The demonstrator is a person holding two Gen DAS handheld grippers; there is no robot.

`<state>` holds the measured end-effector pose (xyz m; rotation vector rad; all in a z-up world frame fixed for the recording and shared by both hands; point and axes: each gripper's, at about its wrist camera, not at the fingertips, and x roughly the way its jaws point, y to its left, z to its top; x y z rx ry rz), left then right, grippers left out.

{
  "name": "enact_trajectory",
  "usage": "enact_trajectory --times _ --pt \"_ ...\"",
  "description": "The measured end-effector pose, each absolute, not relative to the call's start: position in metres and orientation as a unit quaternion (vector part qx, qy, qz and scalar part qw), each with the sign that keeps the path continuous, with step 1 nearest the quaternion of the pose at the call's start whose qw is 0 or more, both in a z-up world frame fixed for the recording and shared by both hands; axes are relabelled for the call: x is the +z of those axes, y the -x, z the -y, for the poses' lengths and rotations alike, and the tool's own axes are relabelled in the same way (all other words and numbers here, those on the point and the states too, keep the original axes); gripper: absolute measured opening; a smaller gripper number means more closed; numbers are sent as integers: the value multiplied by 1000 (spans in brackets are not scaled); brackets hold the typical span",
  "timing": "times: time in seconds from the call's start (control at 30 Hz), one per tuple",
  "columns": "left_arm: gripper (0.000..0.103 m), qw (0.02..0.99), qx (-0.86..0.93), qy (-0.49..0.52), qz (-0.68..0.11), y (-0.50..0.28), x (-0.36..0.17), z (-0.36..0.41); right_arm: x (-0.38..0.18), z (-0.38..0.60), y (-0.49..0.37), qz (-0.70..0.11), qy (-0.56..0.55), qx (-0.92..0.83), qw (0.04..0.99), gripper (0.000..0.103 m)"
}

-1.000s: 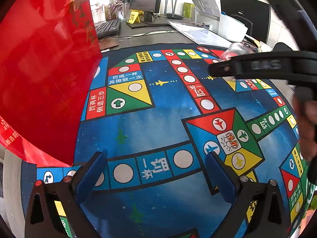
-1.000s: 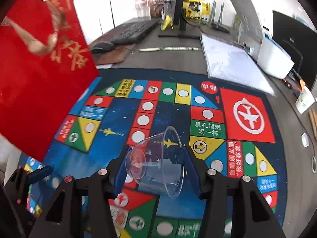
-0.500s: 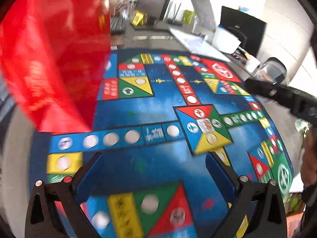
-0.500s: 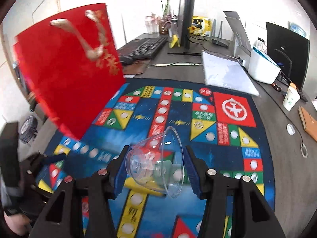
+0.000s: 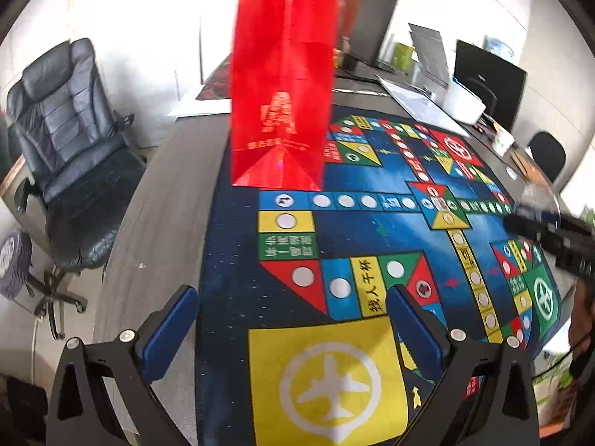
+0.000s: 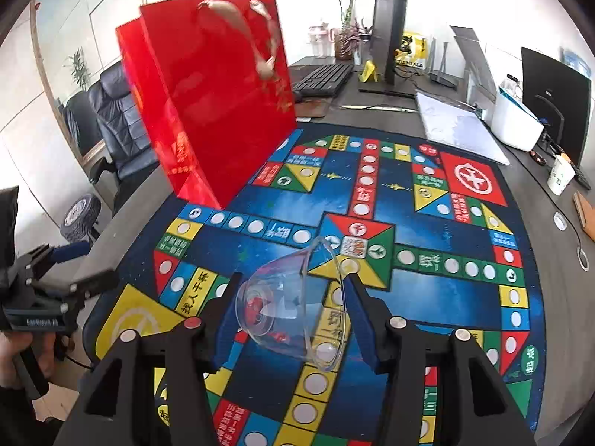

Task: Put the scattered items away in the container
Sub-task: 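Lift the clear cup with the right tool and carry it over the red bag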

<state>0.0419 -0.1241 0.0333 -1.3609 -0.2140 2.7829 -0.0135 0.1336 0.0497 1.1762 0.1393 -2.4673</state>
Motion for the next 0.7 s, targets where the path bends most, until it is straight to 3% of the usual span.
enact_trajectory --times 0.7 --pt "103 34 896 431 96 -46 29 139 77 -95 6 -85 -402 -884 224 58"
